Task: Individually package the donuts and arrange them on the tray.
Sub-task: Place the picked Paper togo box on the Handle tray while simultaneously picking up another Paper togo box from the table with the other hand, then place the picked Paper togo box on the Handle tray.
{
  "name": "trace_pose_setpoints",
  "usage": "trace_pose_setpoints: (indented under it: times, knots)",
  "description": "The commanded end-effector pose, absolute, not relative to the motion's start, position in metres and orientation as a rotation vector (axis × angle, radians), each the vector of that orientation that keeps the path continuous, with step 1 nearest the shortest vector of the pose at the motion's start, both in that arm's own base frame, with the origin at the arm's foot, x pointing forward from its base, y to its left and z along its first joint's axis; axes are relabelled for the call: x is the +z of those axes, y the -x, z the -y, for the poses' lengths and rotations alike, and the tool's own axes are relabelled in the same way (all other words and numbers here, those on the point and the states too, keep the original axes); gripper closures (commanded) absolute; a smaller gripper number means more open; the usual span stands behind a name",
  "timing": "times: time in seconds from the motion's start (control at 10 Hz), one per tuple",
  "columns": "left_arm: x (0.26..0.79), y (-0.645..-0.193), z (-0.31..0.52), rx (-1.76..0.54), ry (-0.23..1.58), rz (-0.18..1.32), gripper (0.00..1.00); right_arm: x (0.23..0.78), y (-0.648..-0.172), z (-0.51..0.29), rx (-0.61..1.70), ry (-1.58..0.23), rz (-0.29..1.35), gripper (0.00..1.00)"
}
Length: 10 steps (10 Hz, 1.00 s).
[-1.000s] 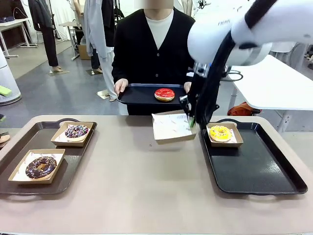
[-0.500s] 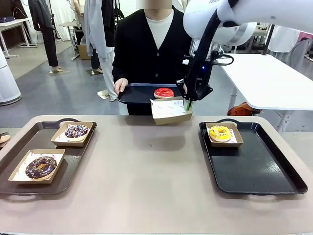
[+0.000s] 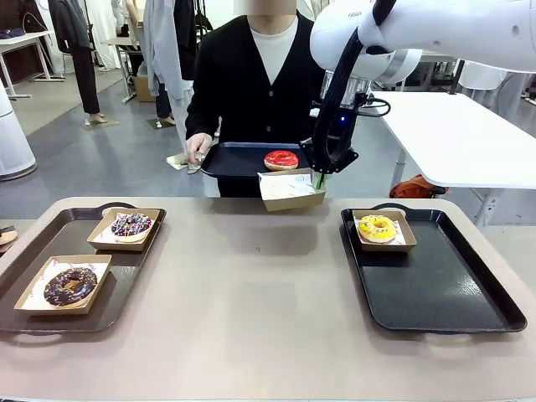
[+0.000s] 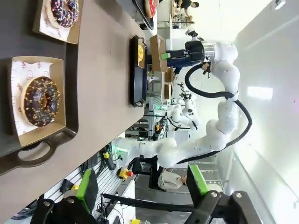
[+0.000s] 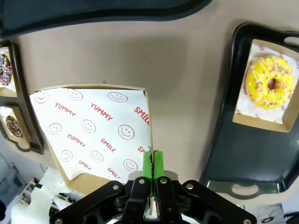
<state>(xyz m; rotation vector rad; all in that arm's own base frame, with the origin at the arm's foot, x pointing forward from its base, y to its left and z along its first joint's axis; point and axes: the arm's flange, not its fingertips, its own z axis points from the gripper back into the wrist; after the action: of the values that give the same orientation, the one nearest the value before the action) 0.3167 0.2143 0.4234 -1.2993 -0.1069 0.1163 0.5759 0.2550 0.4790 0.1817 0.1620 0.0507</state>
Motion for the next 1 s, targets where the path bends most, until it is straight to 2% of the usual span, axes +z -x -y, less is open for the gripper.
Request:
trace_pose_setpoints:
  times: [0.0, 0.9]
  knots:
    - [0.4258, -0.318, -0.2222, 0.17, 1.282, 0.114, 0.0, 0.4777, -0.587, -0.2582, 0.048, -0.16, -0.171, 1.0]
    - [0.4221, -0.3142, -0.2243, 0.153, 1.29, 0.115, 0.0, 0.4713, -0.5815, -0.2555, 0.046, -0.182, -0.171, 1.0]
